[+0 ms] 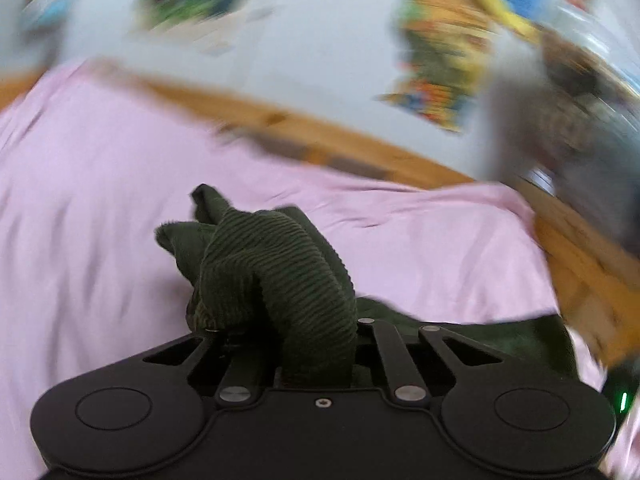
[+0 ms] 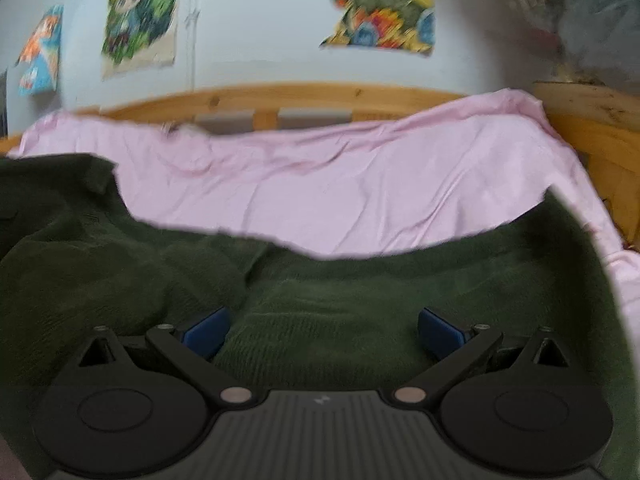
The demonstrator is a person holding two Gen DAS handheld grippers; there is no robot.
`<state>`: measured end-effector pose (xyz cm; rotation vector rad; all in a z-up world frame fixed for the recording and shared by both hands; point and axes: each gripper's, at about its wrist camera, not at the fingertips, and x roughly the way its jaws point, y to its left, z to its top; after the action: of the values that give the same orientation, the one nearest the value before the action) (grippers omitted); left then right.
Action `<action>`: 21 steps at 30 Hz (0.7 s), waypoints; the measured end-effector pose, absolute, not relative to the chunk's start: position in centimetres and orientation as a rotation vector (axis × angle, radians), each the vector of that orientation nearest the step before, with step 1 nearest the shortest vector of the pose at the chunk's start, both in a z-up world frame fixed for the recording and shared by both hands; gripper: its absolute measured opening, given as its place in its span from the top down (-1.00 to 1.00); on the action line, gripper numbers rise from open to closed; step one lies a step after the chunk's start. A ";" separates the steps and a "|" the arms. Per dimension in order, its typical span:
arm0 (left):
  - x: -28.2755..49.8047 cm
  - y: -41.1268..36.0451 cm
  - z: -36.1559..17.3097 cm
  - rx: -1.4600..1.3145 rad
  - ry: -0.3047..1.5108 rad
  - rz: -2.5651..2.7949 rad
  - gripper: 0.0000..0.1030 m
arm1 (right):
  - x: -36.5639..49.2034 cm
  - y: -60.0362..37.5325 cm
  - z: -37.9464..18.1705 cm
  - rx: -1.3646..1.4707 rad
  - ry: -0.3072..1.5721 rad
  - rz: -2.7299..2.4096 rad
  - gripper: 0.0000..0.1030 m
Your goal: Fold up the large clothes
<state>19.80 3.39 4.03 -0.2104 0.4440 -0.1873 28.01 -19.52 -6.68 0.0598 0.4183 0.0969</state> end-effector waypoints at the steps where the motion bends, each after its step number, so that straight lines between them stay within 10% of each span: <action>1: 19.9 2.1 4.7 -0.152 0.425 -0.226 0.81 | 27.8 -20.4 -5.9 0.078 0.387 0.084 -0.99; 7: 19.7 -5.1 5.7 0.112 0.396 -0.480 0.81 | 27.4 -29.3 -2.1 0.435 0.249 0.209 -1.00; 15: 18.1 -8.5 1.9 0.292 0.451 -0.535 0.81 | 32.9 -32.2 -9.1 1.148 0.566 0.737 -1.00; 21: 17.9 -7.8 1.9 0.319 0.461 -0.541 0.81 | 35.0 -30.0 -9.9 1.142 0.629 0.766 -1.00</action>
<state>17.93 -7.81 1.90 0.3192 0.4614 -0.5415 35.04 -30.01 -9.88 1.1418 0.6294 0.7662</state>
